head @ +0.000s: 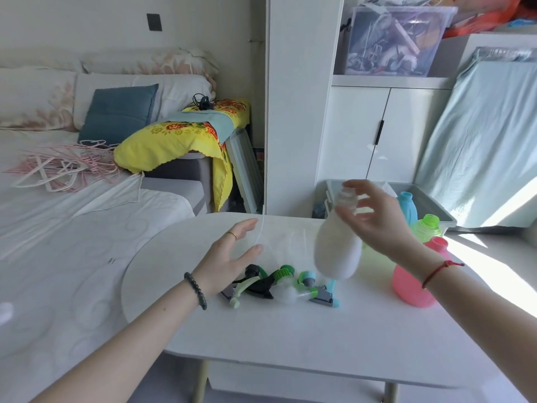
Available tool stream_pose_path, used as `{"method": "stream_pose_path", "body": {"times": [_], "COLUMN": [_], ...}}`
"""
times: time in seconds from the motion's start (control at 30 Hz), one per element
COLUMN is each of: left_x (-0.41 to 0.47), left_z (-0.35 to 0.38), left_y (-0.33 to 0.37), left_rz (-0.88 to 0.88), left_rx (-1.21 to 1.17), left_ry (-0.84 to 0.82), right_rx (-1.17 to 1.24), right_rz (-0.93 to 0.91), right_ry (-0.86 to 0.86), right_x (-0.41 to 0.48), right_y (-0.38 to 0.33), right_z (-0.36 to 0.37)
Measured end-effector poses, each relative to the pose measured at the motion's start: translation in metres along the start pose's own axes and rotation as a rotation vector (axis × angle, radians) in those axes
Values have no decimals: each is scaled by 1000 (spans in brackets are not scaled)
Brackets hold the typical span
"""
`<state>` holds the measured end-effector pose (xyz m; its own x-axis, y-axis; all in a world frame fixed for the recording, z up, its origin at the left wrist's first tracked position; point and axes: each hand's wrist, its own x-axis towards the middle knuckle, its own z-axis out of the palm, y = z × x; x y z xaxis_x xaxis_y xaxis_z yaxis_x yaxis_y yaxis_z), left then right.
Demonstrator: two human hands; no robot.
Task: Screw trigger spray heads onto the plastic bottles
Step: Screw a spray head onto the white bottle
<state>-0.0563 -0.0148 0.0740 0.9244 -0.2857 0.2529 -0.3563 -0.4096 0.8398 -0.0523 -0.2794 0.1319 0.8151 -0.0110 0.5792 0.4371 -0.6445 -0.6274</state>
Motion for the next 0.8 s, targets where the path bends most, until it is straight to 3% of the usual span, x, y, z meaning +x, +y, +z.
{"method": "stream_pose_path", "body": {"times": [0.23, 0.47, 0.57, 0.7, 0.8], "left_x": [-10, -27, -33, -34, -33], "left_z": [24, 26, 23, 26, 31], "left_y": [2, -23, -36, -38, -36], "left_rz": [-52, -162, -193, -180, -161], "left_rx": [-119, -80, -122, -115, -72], "left_ry": [-138, -60, -74, -107, -131], "right_rx": [161, 305, 69, -465, -608], "right_rz": [-29, 137, 114, 19, -75], "right_ry": [-294, -515, -508, -840, -758], "right_x": [-19, -34, -44, -73, -82], "right_y": [-56, -34, -6, 33, 47], "right_z": [62, 96, 94, 96, 98]}}
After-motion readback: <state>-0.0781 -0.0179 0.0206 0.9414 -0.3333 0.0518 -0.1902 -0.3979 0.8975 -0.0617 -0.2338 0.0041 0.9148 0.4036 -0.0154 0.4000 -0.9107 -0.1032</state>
